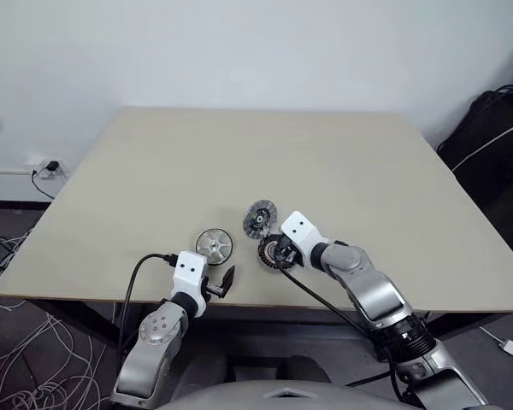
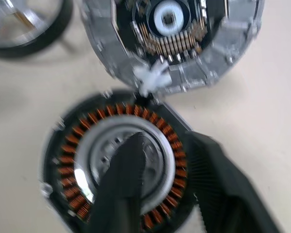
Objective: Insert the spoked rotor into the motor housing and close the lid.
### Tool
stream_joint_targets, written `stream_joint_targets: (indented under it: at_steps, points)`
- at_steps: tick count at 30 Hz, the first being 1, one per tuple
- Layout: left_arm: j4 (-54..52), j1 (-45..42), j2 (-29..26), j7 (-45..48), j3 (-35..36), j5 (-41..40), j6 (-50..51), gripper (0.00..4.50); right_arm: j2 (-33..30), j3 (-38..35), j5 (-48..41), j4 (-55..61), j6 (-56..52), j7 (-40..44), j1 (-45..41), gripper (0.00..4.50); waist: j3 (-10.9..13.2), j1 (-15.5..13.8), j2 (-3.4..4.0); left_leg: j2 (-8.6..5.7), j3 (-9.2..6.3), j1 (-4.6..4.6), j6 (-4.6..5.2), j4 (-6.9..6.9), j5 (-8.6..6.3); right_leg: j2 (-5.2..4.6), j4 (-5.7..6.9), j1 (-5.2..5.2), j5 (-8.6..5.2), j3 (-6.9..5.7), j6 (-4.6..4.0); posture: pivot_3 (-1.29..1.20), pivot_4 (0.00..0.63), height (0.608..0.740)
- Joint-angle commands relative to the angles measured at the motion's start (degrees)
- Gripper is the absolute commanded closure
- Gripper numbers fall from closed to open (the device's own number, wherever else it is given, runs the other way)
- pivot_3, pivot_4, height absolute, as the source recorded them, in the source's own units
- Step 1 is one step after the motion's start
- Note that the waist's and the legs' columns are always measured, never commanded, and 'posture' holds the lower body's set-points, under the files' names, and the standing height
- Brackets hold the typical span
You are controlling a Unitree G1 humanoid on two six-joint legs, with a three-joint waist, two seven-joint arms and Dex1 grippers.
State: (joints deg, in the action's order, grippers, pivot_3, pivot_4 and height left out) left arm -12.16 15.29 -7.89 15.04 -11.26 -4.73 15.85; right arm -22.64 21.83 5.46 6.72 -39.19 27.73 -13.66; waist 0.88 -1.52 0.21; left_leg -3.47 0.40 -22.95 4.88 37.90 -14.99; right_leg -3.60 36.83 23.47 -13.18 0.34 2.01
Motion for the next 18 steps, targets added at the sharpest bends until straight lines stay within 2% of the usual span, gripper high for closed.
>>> stream_joint_targets:
  at_steps: [1,18]
  points:
    - [-1.02,-0.33,0.46,-0.09,0.11,-0.19,-1.2,0.0,-1.06,0.63,1.49,0.41,1.83,0.93,-1.47,3.16,0.0,0.0,0.0,0.0,-0.01,0.0,0.0,0.0,0.0,0.0,0.0,0.0,0.0,0.0,0.0,0.0,0.0,0.74]
    - [-0.98,-0.1,0.92,-0.38,0.22,-0.18,-1.32,0.0,-1.71,4.17,4.56,-1.75,4.12,4.08,-2.4,3.16,-0.02,-0.04,-0.02,0.0,0.0,0.0,0.0,0.02,0.0,0.0,0.02,-0.01,0.0,0.0,0.0,0.0,0.0,0.74]
